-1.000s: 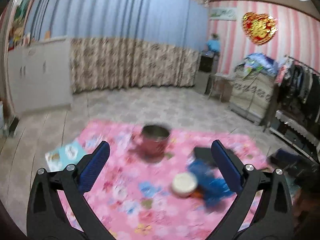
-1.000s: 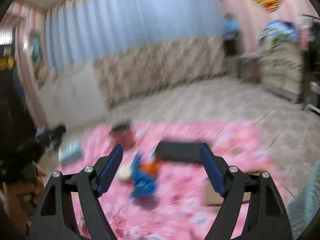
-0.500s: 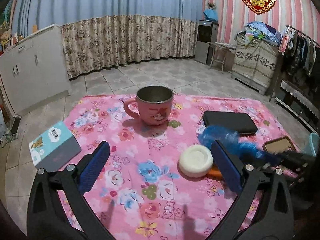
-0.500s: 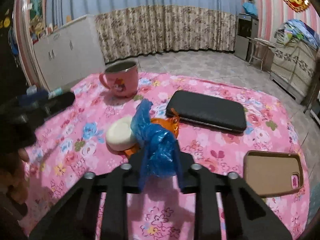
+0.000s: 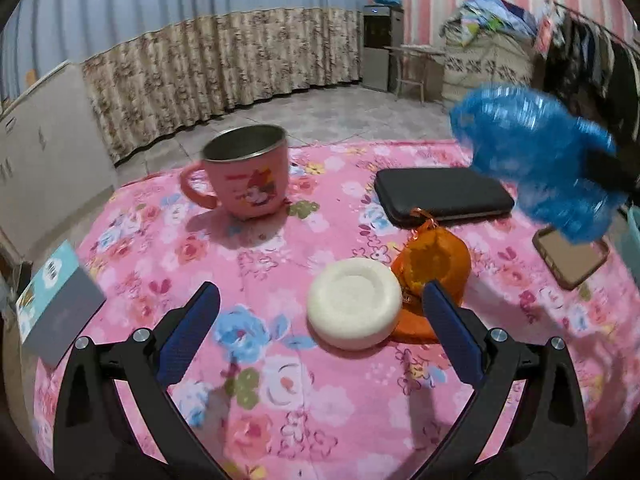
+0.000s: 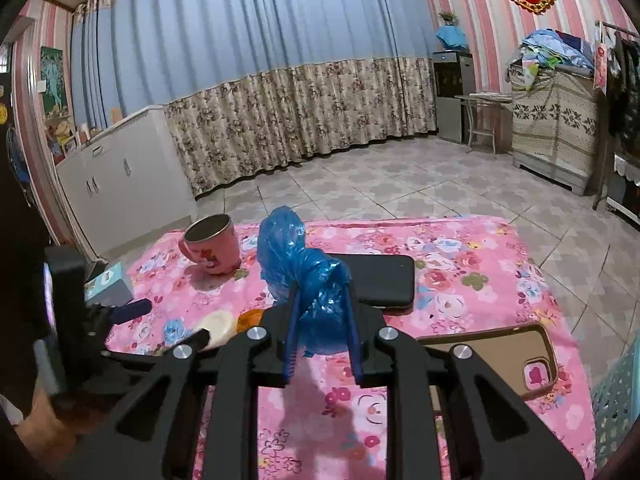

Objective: Collect trash
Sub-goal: 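Grasp the white round lid with the left tool while the right tool holds the bag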

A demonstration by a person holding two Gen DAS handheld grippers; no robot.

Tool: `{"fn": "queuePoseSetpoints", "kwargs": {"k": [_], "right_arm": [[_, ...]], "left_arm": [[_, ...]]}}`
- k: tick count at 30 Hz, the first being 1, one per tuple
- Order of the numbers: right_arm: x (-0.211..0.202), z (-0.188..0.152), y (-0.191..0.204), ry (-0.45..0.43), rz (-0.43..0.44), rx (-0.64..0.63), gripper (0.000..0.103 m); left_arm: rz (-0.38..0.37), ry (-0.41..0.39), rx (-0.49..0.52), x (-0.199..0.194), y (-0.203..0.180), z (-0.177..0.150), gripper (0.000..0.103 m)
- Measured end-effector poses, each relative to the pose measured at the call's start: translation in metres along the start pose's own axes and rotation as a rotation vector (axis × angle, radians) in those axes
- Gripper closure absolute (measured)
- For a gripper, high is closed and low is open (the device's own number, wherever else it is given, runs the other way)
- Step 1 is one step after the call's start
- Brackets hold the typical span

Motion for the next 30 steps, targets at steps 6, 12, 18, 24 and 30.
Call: {"fn": "queuePoseSetpoints", "kwargs": {"k": [6,12,18,24,30], "right_arm": [[0.002,-0.001,-0.003,0.008,0.008,0.012,0.082],[0.005,-0.003,-0.004,0.017,0.007,0.021,0.082],[0.003,-0.004,-0.003,0.013,0.005,0.021,0.082],[-0.011,0.001,-0.004,-0.027,-0.005,0.02,0.082],[-0.023,0.002,-0.005,-0.052,-0.009,0.021,0.082]], "left_arm": [[-0.027,0.086,0.012,0.019,-0.006,-0.002,0.014],[-0.07,0.178,-0.016,0.034,-0.008,-0.005,0.042],[-0.042,0.144,-0.013,0.024,-0.005,-0.003,0.042],[-0.03,0.049,-0.072,-0.014,0.015,0.016,0.042],[-0.026,-0.025,-0.135,-0.042,0.029,0.025,0.042]]}}
Point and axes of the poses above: each gripper's, at about its wrist camera, not at the fingertips, and x roughly the way its jaws point, y to its left, z to its top, the point moved 4 cm from there along x, roughly the way its jaws point, and after that the axes turned 4 degrees about z, right-handed, at the moved point
